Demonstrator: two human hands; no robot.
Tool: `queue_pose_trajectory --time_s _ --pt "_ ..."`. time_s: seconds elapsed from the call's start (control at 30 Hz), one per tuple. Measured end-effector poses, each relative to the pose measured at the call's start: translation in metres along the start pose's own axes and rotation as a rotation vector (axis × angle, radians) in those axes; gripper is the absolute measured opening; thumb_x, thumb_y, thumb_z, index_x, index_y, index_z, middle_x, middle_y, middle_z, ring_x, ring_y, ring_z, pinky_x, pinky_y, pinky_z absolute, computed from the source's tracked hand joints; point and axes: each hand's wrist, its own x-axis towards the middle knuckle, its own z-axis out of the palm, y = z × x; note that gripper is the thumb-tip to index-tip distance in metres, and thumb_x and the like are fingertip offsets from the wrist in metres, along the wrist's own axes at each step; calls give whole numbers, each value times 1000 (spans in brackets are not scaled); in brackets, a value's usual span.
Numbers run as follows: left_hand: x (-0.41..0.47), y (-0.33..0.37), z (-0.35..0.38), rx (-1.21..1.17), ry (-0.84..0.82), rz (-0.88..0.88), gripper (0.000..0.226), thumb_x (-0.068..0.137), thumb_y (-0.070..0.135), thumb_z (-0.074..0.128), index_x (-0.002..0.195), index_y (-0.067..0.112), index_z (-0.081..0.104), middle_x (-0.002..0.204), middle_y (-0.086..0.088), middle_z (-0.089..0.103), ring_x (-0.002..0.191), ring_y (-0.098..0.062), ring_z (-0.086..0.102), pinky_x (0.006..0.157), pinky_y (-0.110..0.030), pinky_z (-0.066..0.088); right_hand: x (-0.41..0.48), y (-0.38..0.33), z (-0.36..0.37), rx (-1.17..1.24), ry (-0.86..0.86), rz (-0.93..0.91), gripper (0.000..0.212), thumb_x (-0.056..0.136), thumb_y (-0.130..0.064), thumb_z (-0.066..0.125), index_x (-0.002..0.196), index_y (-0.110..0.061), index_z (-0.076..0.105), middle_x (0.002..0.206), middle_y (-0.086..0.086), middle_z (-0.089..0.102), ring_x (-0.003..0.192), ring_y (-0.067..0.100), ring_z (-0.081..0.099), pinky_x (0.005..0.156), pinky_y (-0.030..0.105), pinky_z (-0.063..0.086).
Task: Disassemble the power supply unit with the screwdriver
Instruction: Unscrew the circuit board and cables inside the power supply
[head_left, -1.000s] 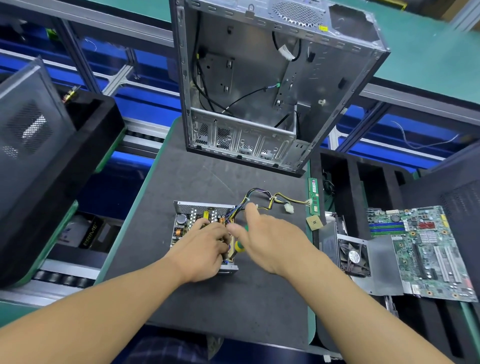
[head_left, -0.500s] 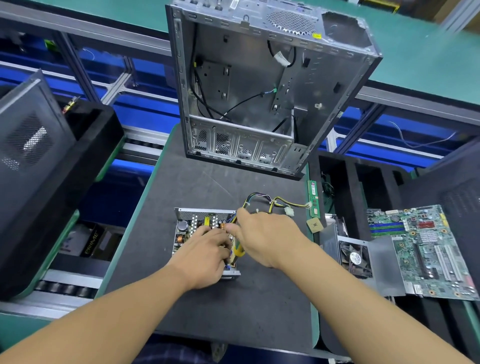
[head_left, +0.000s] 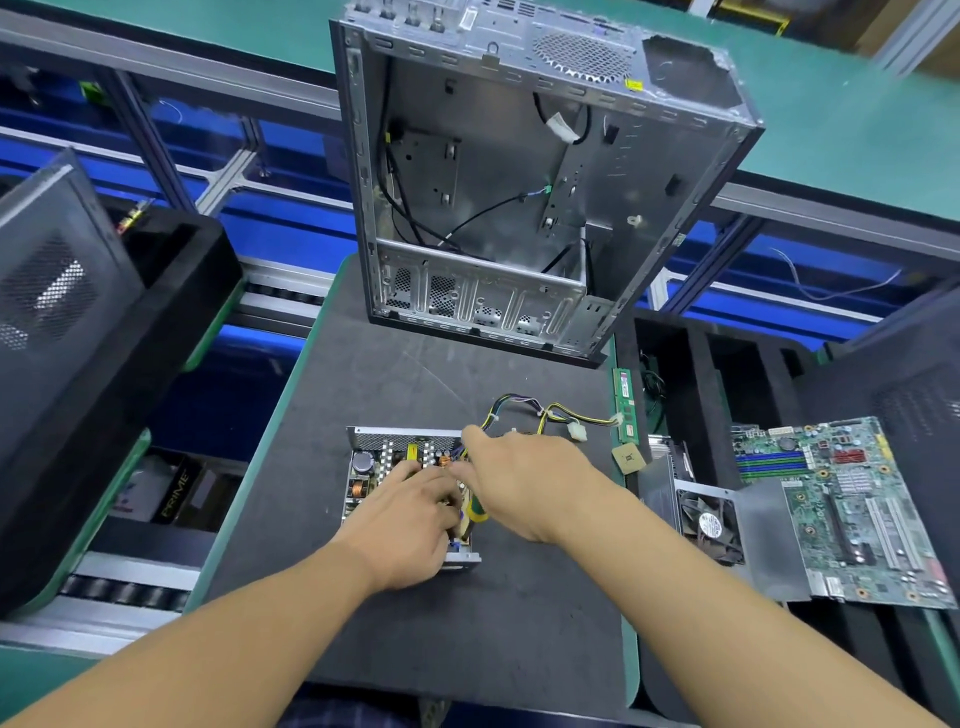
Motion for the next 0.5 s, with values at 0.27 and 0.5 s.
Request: queue_pose_trajectory --time_s 0.27,0.5 --pt "-1 0 -2 -5 55 19 30 74 21 44 73 28 73 92 11 63 96 -14 60 87 -30 32 -4 5 -7 248 -193 53 30 95 -32 47 118 -15 37 124 9 41 119 29 38 90 43 40" --pt "1 -2 -1 -16 41 17 28 76 22 49 78 27 76 96 12 64 99 -14 59 90 -31 30 -3 3 4 71 -13 52 14 104 -26 36 110 -14 34 105 9 49 96 36 58 65 38 38"
